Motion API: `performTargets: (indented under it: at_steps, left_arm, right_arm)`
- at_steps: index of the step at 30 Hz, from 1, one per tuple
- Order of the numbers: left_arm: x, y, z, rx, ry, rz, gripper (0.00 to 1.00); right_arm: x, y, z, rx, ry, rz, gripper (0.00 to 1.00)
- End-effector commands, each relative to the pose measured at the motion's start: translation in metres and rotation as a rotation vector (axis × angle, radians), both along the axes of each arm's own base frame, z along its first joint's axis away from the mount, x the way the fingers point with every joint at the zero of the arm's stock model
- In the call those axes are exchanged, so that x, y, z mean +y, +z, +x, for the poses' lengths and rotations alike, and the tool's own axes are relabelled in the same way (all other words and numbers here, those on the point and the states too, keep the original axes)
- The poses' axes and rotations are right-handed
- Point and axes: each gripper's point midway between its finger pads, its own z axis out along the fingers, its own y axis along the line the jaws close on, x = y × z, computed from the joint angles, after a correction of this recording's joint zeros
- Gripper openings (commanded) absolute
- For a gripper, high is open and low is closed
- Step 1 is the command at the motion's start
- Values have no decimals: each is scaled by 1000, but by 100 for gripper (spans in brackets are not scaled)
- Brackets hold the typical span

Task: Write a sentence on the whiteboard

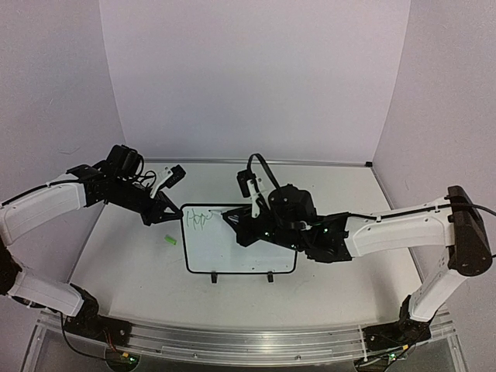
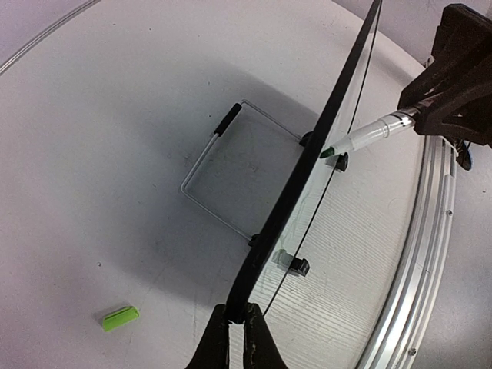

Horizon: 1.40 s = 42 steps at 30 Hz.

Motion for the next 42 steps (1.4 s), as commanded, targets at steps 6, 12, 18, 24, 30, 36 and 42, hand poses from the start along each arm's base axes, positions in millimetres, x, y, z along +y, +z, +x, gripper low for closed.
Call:
performTargets:
  at_steps: [6,12,18,24,30,36,42]
  left_arm:
    - [3,5,2,-42,7,27,0]
    - [3,5,2,-42,6,27,0]
    - [3,5,2,-41,5,26,0]
    - [3,5,2,-42,4,23,0]
    - [2,5,2,-42,2,23,0]
    - [2,6,2,-44,3,23,0]
    - [2,5,2,-43,3,23,0]
  right_arm:
    - [-2,-5,10,4,-40,-3,0]
    - [-3,-23,4,47,-23,-25,0]
    - [-2,-36,1,78,-7,-50,0]
    - [-6,-44,-2,96,-6,-70,0]
    - [-10,-48,-3,110,-12,-81,0]
    - [-20,-34,3,76,-64,-65,0]
    - [-27,-21,5,48,-88,-52,0]
